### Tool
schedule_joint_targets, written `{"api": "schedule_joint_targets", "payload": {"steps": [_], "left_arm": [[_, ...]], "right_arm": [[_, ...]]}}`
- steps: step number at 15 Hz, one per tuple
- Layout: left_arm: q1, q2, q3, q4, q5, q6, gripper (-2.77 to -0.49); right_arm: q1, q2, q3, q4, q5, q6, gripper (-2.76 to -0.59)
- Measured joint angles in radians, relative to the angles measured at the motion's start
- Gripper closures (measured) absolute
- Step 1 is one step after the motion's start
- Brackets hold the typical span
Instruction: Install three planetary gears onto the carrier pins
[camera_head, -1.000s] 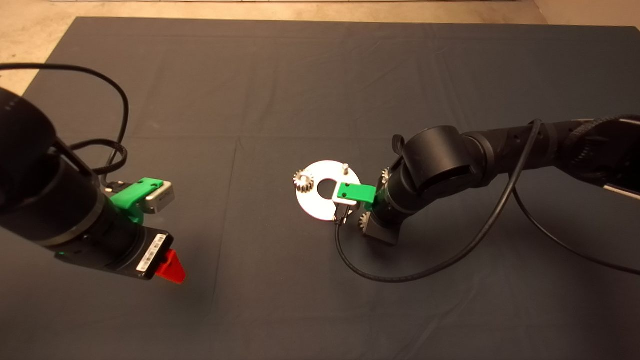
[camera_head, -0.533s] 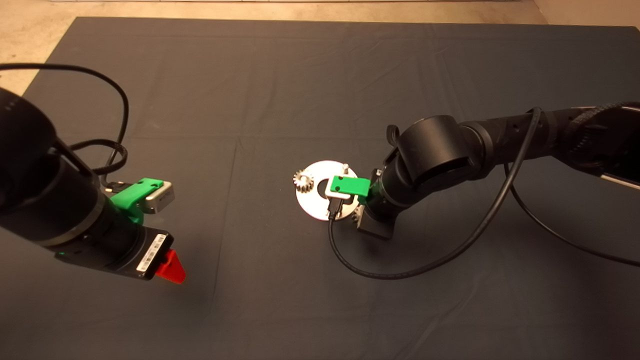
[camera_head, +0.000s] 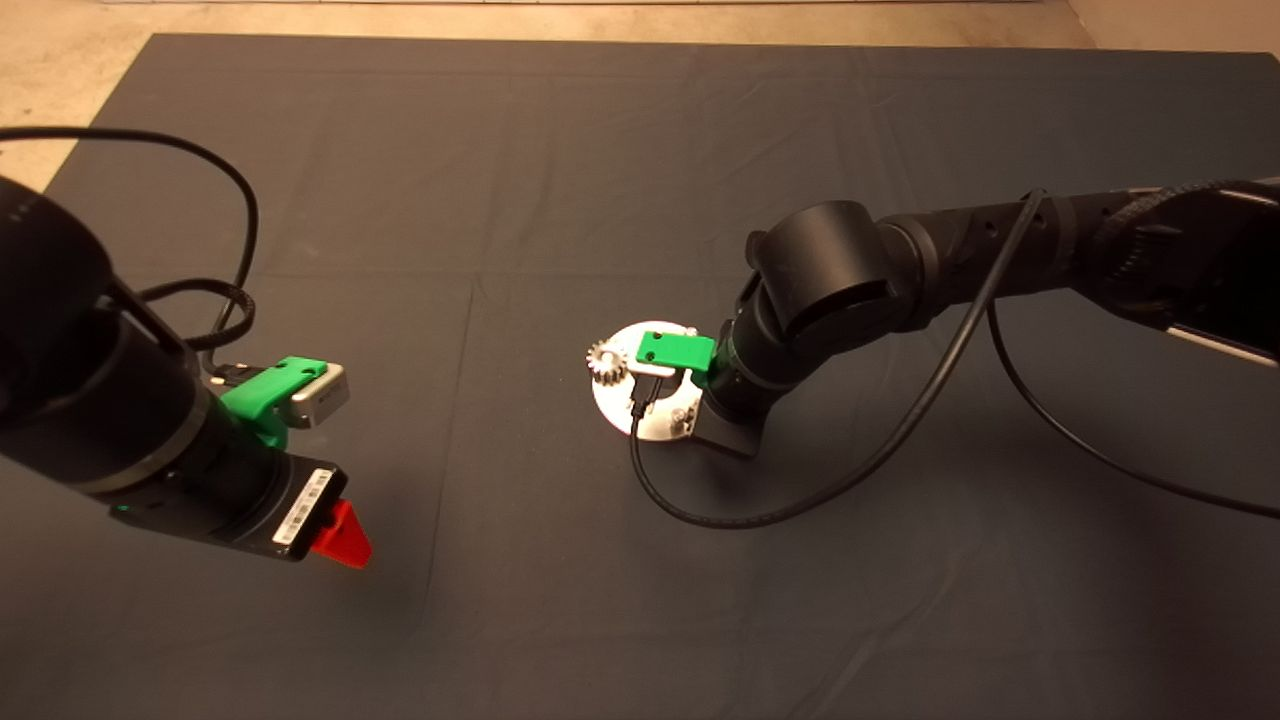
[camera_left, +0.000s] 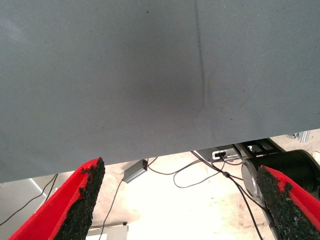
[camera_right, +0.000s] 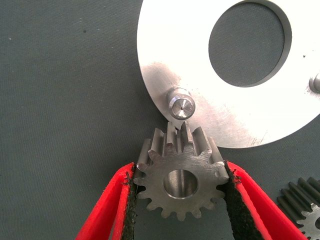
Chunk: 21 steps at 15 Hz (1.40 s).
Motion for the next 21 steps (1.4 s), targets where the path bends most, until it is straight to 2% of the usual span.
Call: {"api": "schedule_joint_targets", "payload": {"steps": [10,12,16,21], "left_arm": [[0.000,0.000,0.000,0.000,0.000,0.000,-2.17],[0.000,0.000,0.000,0.000,0.000,0.000,-2.17],[-0.003,0.000,0.000,0.000,0.000,0.000,-2.17],[-0.003,0.001,0.000,-0.002,0.000,0.000,-2.17]], "right_arm": [[0.003,0.021,-0.061,0.008,-0.011,0.000,-1.07],[0.012,0.024,-0.062,0.014,-0.009,0.000,-1.07],[0.056,0.032,-0.064,0.014,-0.001,0.001,-1.07],[0.059,0.037,-0.067,0.028,-0.002,0.002,-1.07]]}}
